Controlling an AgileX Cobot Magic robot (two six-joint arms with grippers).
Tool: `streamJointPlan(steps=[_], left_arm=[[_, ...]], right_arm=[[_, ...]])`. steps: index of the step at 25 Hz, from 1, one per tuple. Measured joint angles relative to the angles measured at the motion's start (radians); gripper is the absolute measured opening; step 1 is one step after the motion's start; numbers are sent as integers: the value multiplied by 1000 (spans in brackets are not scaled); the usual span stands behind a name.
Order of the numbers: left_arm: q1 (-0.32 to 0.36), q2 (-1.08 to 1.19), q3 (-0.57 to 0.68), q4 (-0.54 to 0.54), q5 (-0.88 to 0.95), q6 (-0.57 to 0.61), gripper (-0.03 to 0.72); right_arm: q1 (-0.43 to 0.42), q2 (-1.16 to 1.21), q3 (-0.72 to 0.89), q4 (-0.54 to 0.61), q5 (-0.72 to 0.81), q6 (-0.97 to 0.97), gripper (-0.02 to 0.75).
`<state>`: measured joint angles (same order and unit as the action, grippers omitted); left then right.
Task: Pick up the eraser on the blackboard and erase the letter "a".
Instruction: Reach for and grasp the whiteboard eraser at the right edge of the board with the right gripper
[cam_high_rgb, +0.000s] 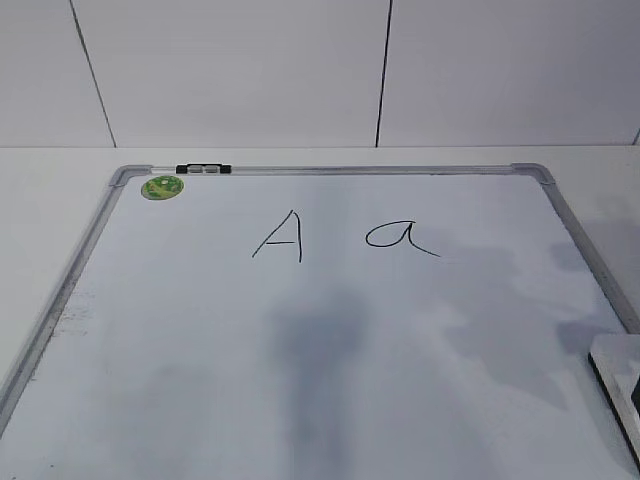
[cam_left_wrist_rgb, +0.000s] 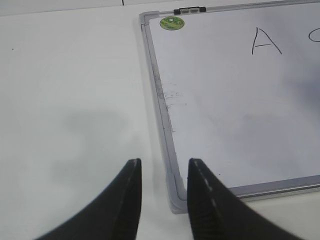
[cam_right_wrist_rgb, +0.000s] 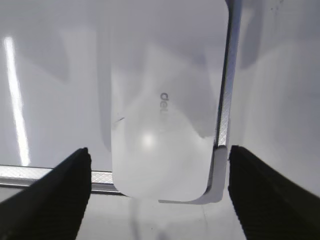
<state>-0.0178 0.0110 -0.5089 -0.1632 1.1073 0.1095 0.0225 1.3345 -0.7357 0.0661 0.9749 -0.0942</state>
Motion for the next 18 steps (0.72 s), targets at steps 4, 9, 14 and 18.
streamJointPlan(steps=[4, 9, 14, 18], left_arm=[[0, 0, 0, 0, 0, 0, 235], [0, 0, 0, 0, 0, 0, 235], [0, 0, 0, 0, 0, 0, 235], [0, 0, 0, 0, 0, 0, 235]], right_arm=[[0, 49, -1, 0, -44, -2, 677], [0, 79, -1, 0, -117, -3, 676], [0, 115, -1, 0, -153, -3, 675], [0, 139, -1, 0, -171, -3, 675]])
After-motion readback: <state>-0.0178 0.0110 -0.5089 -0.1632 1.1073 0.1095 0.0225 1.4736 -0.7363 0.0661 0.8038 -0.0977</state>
